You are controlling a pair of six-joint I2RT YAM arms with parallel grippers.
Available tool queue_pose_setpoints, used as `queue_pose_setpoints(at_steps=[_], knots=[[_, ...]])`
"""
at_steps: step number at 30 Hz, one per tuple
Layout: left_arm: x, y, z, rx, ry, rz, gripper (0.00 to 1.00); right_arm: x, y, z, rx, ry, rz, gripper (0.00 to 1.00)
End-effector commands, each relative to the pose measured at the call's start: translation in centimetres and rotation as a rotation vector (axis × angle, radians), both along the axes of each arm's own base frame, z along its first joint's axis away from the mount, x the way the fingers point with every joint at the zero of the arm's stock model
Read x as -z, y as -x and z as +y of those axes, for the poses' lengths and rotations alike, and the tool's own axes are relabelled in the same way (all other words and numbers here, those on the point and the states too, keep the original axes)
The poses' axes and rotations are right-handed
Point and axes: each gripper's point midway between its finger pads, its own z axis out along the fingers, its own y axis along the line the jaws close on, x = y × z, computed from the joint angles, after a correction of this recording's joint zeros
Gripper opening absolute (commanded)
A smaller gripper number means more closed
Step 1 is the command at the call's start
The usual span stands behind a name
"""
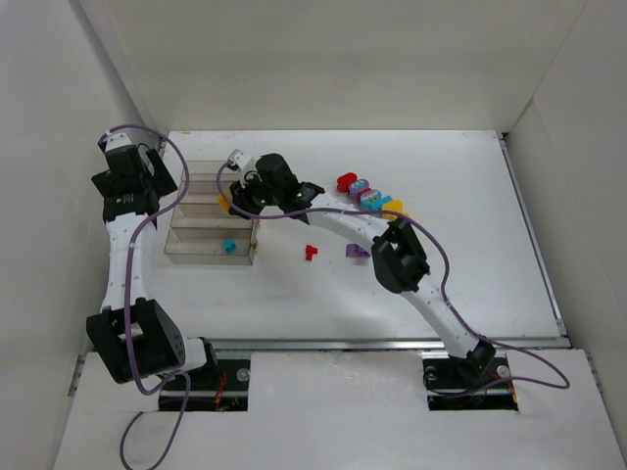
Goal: Sort the legos into containers by color
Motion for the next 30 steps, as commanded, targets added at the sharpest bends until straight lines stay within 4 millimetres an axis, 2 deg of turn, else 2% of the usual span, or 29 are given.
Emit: queue_pose_setpoints(at_steps=[1,5,8,9,10,13,20,22,23,25,26,29,30], knots=[[-0.8,-0.6,-0.3,0.005,0.021,-0.055,0.92,-2.4,-0.2,1.2,0.004,-0.062,-0.069,0.08],[-0.7,-0.7,-0.4,0.02,0.017,-0.051,0.92,-0.9,0.3,1.1,-0.021,-0.036,-0.061,0.18],[-0.7,-0.6,-0.2,0.017,0.005,-0.046,0.92,0.2,0.4,0.8,-0.026,-0.016,-0.056,0.3],[-0.7,-0.6,-0.2,0.017,0.005,-0.046,0.92,0.2,0.4,0.8,-0.026,-0.016,-0.056,0.4],[-0.7,-0.6,-0.2,0.017,0.005,-0.046,0.92,0.1,0.5,0.9,-0.034,-0.018,-0.053,0.56],[-0.7,-0.7,-0.4,0.028,0.011,-0.047,0.92,0.1,0.5,0.9,-0.034,-0.018,-0.053,0.74],[-0.5,-0.7,-1.0,0.054,0.029,-0.043,0.92,-2.5,0.5,0.9,-0.038,-0.047,-0.089,0.8],[-0.8,-0.8,-1.2,0.067,0.036,-0.046,0.92,-4.3,0.8,0.8,-0.047,-0.069,-0.105,0.81],[-0.8,-0.9,-1.5,0.094,0.036,-0.044,0.91,-6.6,1.0,0.6,-0.046,-0.095,-0.127,0.82],[-1.8,-1.3,-1.8,0.119,0.033,-0.065,0.91,-9.4,0.7,0.0,-0.012,-0.12,-0.163,0.85],[-2.0,-1.3,-2.0,0.146,0.02,-0.057,0.91,-13.0,0.8,-0.7,0.009,-0.156,-0.202,0.85],[-4.4,-2.3,-3.4,0.257,0.017,-0.11,0.87,-15.7,0.1,-3.5,0.091,-0.176,-0.183,0.92],[-5.2,-2.7,-4.9,0.348,0.006,-0.123,0.86,-19.0,0.4,-5.3,0.13,-0.228,-0.165,0.92]])
